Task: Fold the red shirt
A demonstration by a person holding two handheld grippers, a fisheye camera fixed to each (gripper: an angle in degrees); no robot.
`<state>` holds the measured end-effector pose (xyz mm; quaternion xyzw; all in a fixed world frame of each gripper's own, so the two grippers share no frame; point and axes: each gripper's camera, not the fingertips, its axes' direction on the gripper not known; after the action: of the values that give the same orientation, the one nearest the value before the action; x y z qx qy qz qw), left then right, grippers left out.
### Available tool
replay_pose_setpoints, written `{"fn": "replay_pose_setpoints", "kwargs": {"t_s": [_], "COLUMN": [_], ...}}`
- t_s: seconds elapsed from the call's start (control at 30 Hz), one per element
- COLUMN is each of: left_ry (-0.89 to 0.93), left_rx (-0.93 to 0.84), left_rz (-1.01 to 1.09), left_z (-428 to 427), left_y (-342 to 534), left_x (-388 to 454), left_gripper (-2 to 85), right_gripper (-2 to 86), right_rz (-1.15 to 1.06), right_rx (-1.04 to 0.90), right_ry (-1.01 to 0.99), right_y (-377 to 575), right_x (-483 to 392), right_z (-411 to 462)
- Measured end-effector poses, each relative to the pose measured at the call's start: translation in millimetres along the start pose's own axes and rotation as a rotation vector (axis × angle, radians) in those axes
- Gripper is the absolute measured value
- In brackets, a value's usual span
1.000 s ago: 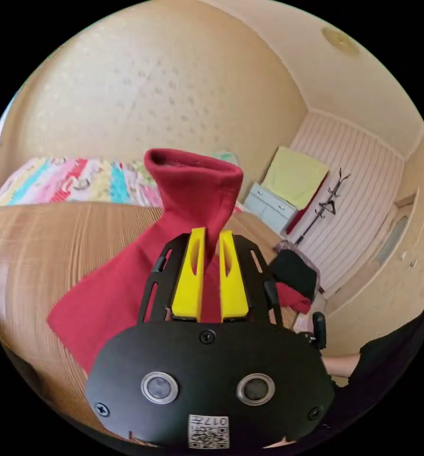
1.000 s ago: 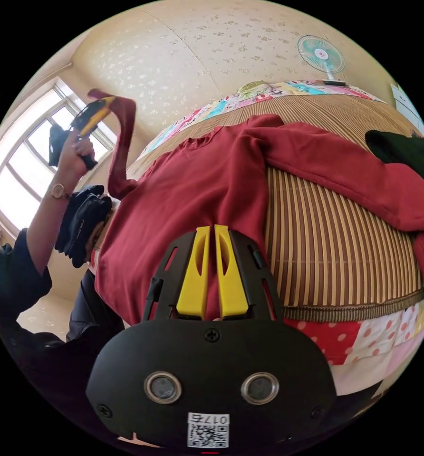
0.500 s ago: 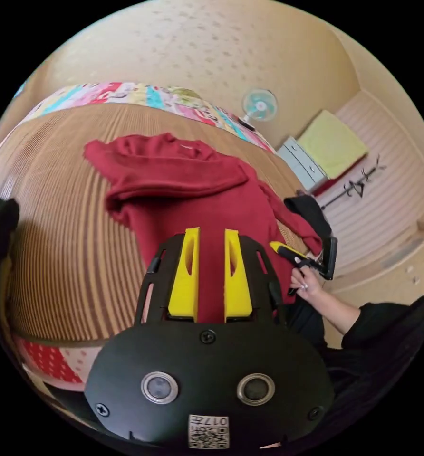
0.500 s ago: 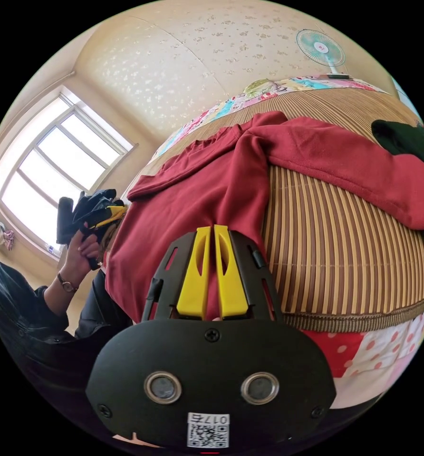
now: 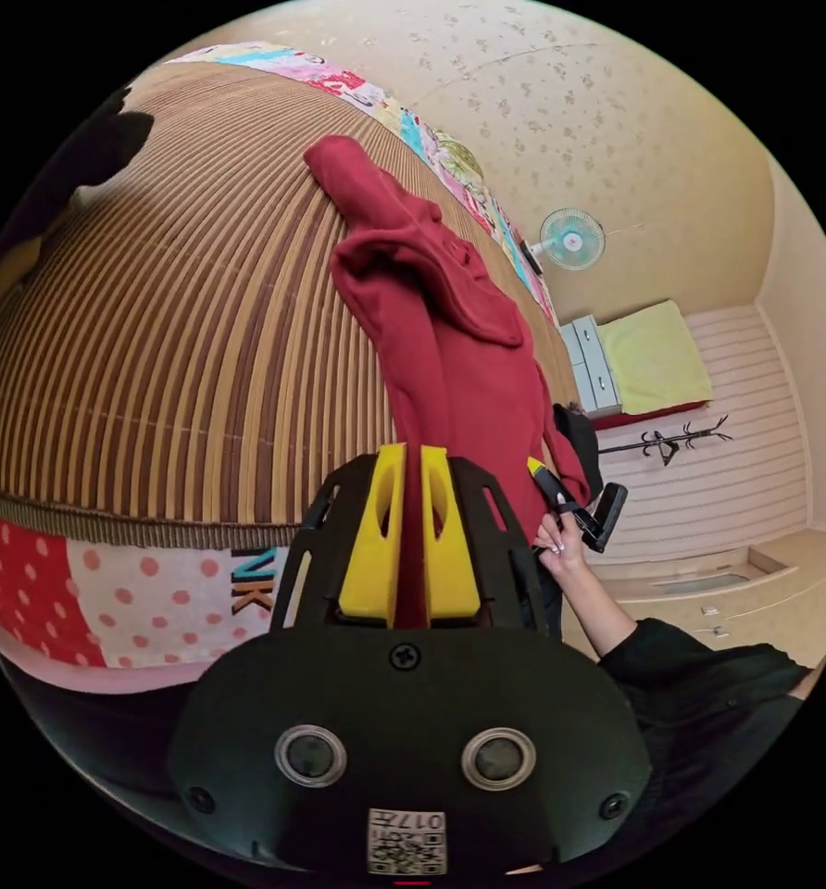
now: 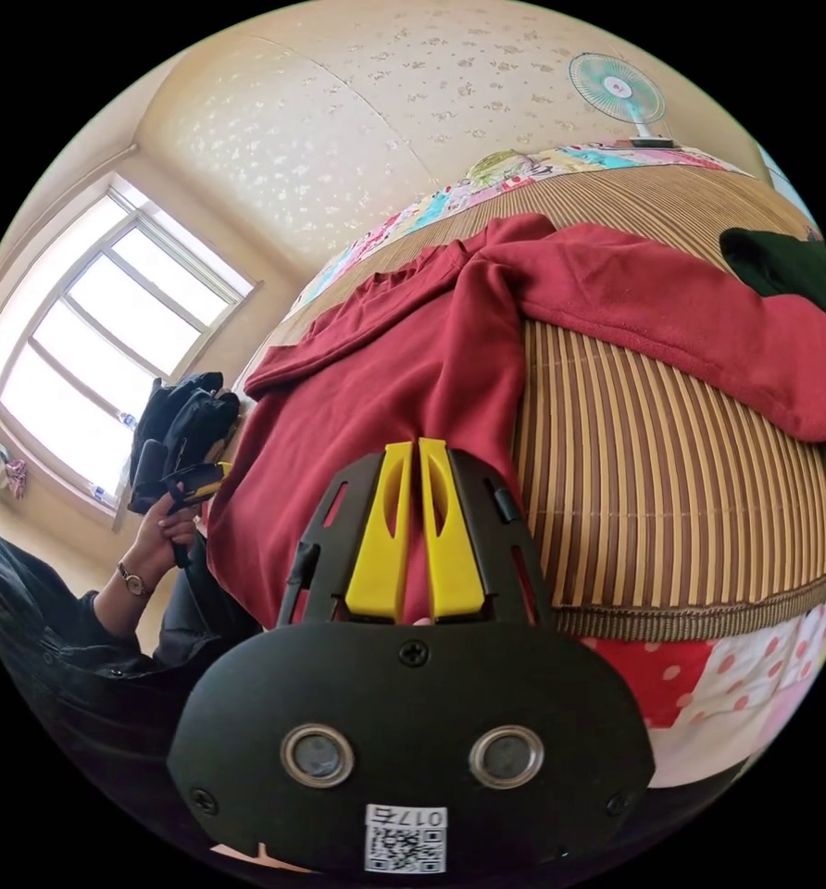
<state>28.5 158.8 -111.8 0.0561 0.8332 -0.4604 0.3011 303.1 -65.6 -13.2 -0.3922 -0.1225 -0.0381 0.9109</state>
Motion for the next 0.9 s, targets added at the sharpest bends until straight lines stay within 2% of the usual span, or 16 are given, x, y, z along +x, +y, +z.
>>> {"fn": "replay_pose_setpoints", "kwargs": {"t_s": [0.13,0.2,0.37,0.47,0.53,0.6,0.67,0.73,0.77,0.9], "left_ry": [-0.093,-0.081,-0.23,-0.227,-0.209,-0.24,-0.253,-0.233,-0.235,-0.273], "left_rx": [0.076,0.081,0.136,0.119,0.171,0.263,0.346,0.372,0.388,0.424], "left_rz": [-0.004,-0.015,-0.043,-0.064,-0.059,-0.05,-0.051,-0.066,-0.091,-0.099], "left_z": [-59,-79,-132,-144,-158,-178,-202,-214,-220,-231], "left_y": [5,7,23,28,37,51,63,67,69,69], "left_x": [-12,-22,-42,-55,-56,-51,-49,-52,-54,-46], "left_gripper": [0.0,-0.4,-0.7,-0.5,-0.7,-0.8,-0.9,-1.0,-1.0,-1.0], "right_gripper": [2.0,2.0,2.4,2.9,3.5,4.4,6.5,8.1,9.1,11.0], "right_rz": [0.096,0.057,-0.036,-0.073,-0.009,0.11,0.363,0.552,0.638,0.682], "right_rx": [-0.029,-0.052,-0.135,-0.153,-0.146,-0.05,0.183,0.337,0.4,0.425], "right_ry": [0.004,0.024,-0.014,-0.034,-0.073,-0.123,-0.165,-0.163,-0.11,0.12], "right_y": [-19,-22,-25,-33,-45,-55,-58,-53,-51,-74], "right_x": [-9,-25,-71,-82,-66,-31,36,85,108,142], "right_z": [-6,-5,12,7,-6,-35,-93,-133,-154,-194]}}
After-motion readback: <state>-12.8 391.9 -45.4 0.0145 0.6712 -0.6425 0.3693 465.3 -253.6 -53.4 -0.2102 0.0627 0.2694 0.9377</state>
